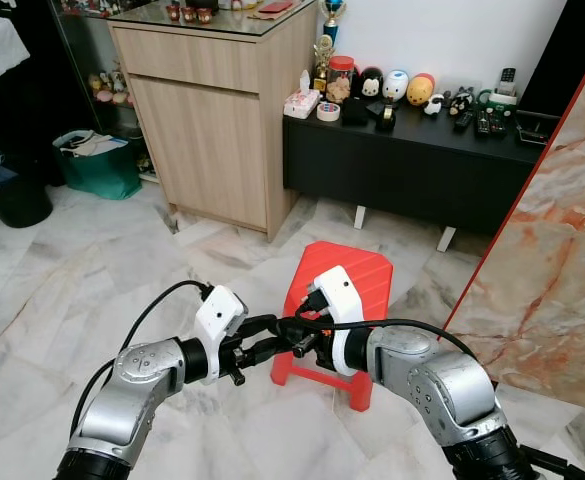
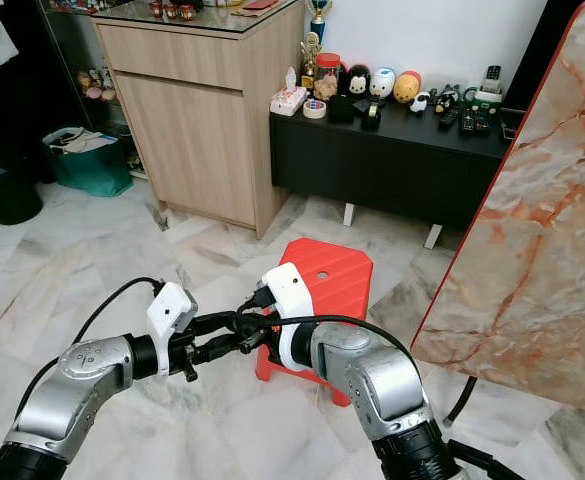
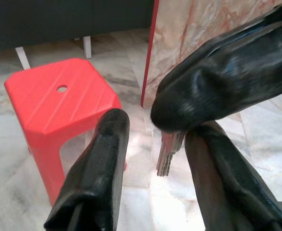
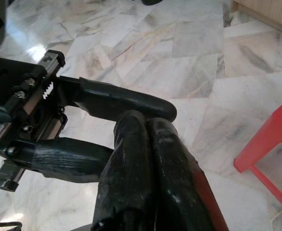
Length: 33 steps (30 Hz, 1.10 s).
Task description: Hang keys on a hook
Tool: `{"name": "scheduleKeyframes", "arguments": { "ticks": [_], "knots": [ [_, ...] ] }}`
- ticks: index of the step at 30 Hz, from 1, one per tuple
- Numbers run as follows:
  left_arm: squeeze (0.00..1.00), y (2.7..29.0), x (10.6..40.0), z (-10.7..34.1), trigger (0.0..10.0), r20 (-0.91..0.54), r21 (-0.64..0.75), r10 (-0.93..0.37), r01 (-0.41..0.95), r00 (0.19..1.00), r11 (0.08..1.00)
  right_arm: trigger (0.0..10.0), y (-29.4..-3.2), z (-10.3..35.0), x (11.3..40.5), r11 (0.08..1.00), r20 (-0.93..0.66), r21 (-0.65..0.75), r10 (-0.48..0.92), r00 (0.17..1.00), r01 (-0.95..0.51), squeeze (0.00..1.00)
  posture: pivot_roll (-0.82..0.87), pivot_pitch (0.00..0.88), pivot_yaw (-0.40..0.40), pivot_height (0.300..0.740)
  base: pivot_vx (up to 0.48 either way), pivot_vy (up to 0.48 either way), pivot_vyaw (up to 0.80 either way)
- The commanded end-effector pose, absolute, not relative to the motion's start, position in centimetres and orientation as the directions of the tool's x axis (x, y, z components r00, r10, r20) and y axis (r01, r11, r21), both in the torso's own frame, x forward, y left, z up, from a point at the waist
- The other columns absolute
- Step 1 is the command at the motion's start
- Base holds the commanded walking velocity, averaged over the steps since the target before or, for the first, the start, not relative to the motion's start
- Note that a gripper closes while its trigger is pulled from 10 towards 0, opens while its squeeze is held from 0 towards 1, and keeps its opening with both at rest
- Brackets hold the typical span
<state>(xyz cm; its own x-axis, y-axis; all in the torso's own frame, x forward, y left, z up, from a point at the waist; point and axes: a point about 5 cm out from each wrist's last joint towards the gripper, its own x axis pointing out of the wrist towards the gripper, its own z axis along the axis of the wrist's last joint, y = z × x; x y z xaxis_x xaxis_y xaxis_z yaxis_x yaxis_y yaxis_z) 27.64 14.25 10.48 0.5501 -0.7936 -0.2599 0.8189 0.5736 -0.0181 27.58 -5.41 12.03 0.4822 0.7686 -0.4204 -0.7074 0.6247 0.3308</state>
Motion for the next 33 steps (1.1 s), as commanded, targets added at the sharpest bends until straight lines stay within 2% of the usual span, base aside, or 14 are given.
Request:
{"name": "scheduleKeyframes", "arguments": {
  "ticks": [1,2,3,4,5,6,33],
  "knots": [
    [0.00,14.23,27.91,10.94,0.0,-0.244,-0.001,-0.795,0.820,0.556,0.573,10.0,-5.18,12.39,27.80,0.618,-0.410,0.323,0.774,0.483,-0.717,0.00,0.04,0.000,-0.069,0.736,0.000,0.000,0.00],
    [0.00,14.24,27.92,10.94,0.4,-0.244,0.000,-0.795,0.820,0.556,0.573,10.0,-5.18,12.40,27.81,0.619,-0.410,0.323,0.773,0.484,-0.716,0.00,0.04,0.000,-0.070,0.736,0.000,0.000,0.00],
    [0.00,14.25,27.93,10.95,1.8,-0.245,0.000,-0.795,0.820,0.555,0.572,10.0,-5.16,12.41,27.82,0.619,-0.409,0.323,0.773,0.484,-0.715,0.00,0.04,0.000,-0.069,0.736,0.000,0.000,0.00],
    [0.00,14.26,27.93,10.95,1.7,-0.245,0.001,-0.795,0.820,0.554,0.572,10.0,-5.16,12.41,27.83,0.619,-0.409,0.323,0.773,0.484,-0.715,0.00,0.04,0.000,-0.069,0.736,0.000,0.000,0.00],
    [0.00,14.27,27.95,10.95,0.3,-0.245,0.001,-0.796,0.821,0.554,0.571,10.0,-5.14,12.42,27.83,0.620,-0.408,0.325,0.773,0.485,-0.714,0.00,0.04,0.000,-0.069,0.736,0.000,0.000,0.00],
    [0.00,14.28,27.95,10.94,0.0,-0.245,0.001,-0.795,0.820,0.554,0.572,10.0,-5.14,12.42,27.83,0.620,-0.408,0.325,0.773,0.485,-0.714,0.00,0.04,0.000,-0.068,0.736,0.000,0.000,0.00],
    [0.00,14.57,27.89,10.91,0.0,-0.221,-0.009,-0.787,0.806,0.576,0.592,10.0,-5.76,12.05,28.20,0.657,-0.415,0.340,0.747,0.520,-0.673,0.00,0.04,0.000,-0.068,0.736,0.000,0.000,0.00]
  ]
}}
